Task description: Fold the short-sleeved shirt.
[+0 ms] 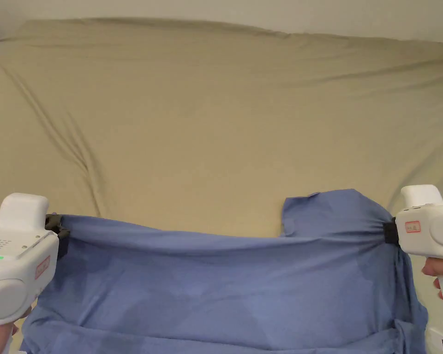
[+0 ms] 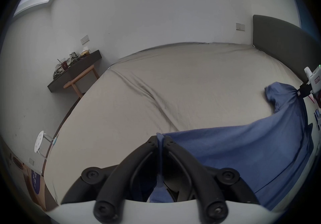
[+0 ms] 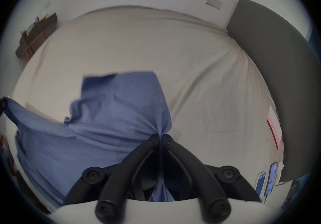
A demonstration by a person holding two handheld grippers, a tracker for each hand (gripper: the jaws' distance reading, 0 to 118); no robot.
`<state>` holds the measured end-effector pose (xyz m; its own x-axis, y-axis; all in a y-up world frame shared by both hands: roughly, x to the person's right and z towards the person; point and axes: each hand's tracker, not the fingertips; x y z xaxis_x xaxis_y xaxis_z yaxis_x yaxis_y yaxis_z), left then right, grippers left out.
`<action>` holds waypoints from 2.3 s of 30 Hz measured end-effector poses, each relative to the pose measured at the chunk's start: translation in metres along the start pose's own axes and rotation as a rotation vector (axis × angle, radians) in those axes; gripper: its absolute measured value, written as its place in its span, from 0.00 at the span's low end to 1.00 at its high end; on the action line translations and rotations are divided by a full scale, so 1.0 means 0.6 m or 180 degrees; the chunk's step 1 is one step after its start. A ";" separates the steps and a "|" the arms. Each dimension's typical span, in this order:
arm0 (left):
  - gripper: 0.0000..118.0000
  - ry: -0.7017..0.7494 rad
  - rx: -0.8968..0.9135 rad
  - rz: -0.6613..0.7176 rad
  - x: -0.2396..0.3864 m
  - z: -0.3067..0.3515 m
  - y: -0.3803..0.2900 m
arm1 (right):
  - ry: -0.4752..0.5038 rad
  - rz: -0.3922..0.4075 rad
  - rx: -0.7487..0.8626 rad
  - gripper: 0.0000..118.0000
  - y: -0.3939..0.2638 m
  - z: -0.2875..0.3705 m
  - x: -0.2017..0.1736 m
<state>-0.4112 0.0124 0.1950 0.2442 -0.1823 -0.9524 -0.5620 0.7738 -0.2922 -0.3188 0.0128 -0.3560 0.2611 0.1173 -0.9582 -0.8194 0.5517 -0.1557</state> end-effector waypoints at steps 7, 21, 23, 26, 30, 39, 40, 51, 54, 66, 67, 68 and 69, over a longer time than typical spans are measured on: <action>0.02 -0.0066 -0.0065 -0.0125 -0.041 0.053 0.018 | 0.0006 0.0296 -0.0118 0.02 -0.010 0.118 0.022; 0.02 -0.0260 -0.0758 -0.0344 -0.059 0.142 -0.144 | 0.0313 0.0531 -0.0749 0.02 -0.205 0.179 0.016; 0.02 -0.0262 -0.0850 -0.0383 -0.059 0.140 -0.172 | 0.0390 0.0529 -0.0903 0.02 -0.234 0.171 0.013; 0.02 -0.0275 -0.1001 -0.0448 -0.053 0.139 -0.202 | 0.0421 0.0592 -0.1112 0.02 -0.271 0.155 0.007; 0.02 -0.0420 -0.1355 -0.0505 -0.049 0.128 -0.224 | 0.0346 0.0663 -0.1312 0.02 -0.306 0.131 -0.001; 0.02 -0.0503 -0.1747 -0.0815 -0.023 0.087 -0.254 | 0.0365 0.0684 -0.1664 0.02 -0.338 0.050 -0.002; 0.02 -0.0535 -0.1815 -0.0831 -0.019 0.079 -0.261 | 0.0358 0.0690 -0.1667 0.02 -0.339 0.043 -0.002; 0.80 -0.0453 -0.1398 -0.1069 -0.023 0.108 -0.225 | -0.0017 0.0587 -0.1122 0.91 -0.307 0.095 0.021; 0.89 -0.0494 -0.0780 -0.0418 -0.042 0.158 -0.158 | -0.0047 0.0288 -0.0332 0.93 -0.253 0.164 0.040; 0.32 -0.0266 0.1471 0.0280 0.063 0.385 0.021 | -0.0178 0.0471 0.2491 0.33 -0.169 0.482 -0.155; 0.19 -0.0213 0.1575 0.0260 0.075 0.395 0.022 | -0.0284 0.0527 0.2560 0.20 -0.168 0.487 -0.172; 0.10 -0.0188 0.1690 0.0231 0.089 0.406 0.022 | -0.0305 0.0599 0.2628 0.12 -0.170 0.497 -0.190; 0.09 -0.0131 0.1793 0.0208 0.101 0.414 0.021 | -0.0278 0.0653 0.2677 0.10 -0.172 0.503 -0.203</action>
<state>-0.2072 0.1614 0.1549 0.2600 -0.1080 -0.9596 -0.0714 0.9889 -0.1307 -0.1121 0.1911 -0.1511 0.2159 0.3252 -0.9207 -0.2145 0.9357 0.2802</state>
